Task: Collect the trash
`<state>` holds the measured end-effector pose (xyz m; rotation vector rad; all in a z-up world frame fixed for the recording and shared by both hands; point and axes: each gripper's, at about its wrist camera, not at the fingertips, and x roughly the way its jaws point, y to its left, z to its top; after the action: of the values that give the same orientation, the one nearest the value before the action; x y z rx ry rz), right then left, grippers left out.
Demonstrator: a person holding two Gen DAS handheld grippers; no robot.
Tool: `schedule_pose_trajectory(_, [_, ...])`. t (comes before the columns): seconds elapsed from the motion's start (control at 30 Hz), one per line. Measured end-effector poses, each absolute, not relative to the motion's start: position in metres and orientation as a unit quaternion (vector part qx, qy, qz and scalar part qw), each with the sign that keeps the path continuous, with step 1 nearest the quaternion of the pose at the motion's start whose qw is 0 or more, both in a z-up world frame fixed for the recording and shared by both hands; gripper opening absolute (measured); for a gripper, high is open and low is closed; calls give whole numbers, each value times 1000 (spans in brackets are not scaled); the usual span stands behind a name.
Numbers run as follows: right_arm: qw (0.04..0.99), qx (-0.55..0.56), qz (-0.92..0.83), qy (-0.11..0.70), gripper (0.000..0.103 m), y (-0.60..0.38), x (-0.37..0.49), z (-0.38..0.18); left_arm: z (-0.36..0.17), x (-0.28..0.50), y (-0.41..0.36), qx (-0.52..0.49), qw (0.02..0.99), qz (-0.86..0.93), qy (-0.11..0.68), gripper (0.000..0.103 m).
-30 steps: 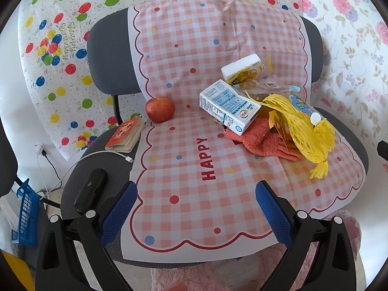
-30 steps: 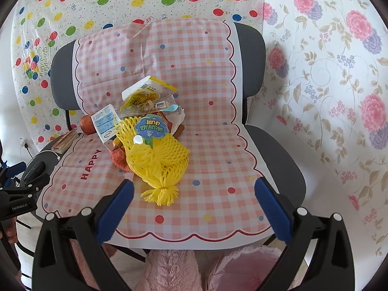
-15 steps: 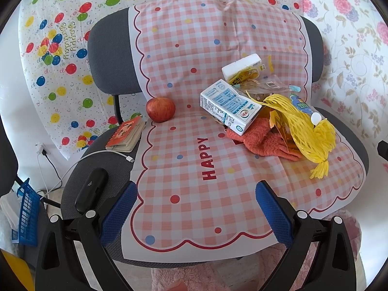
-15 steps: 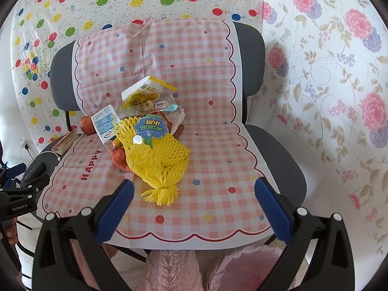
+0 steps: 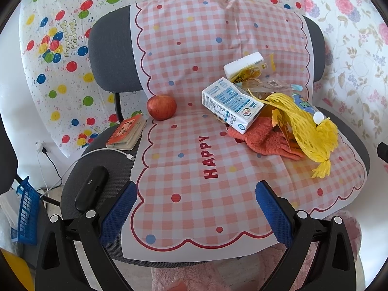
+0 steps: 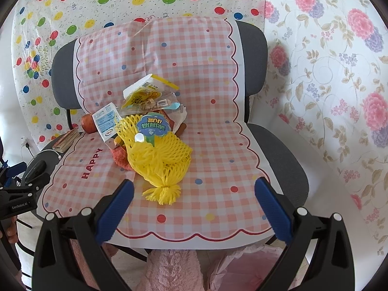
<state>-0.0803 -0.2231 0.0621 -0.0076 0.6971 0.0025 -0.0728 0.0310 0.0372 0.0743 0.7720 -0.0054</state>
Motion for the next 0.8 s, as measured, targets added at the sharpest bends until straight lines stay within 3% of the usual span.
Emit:
schedule_pose_trajectory(0.23, [919, -61, 45, 387, 97, -205, -54, 38, 22, -59, 34, 28, 921, -2, 389, 97])
schedule_pose_trajectory(0.33, [929, -93, 70, 351, 97, -188, -43, 29, 17, -53, 34, 32, 923, 1, 384, 97])
schedule_pose_trajectory(0.8, [928, -116, 93, 343, 97, -151, 27, -1, -6, -19, 28, 27, 908, -20, 418, 97])
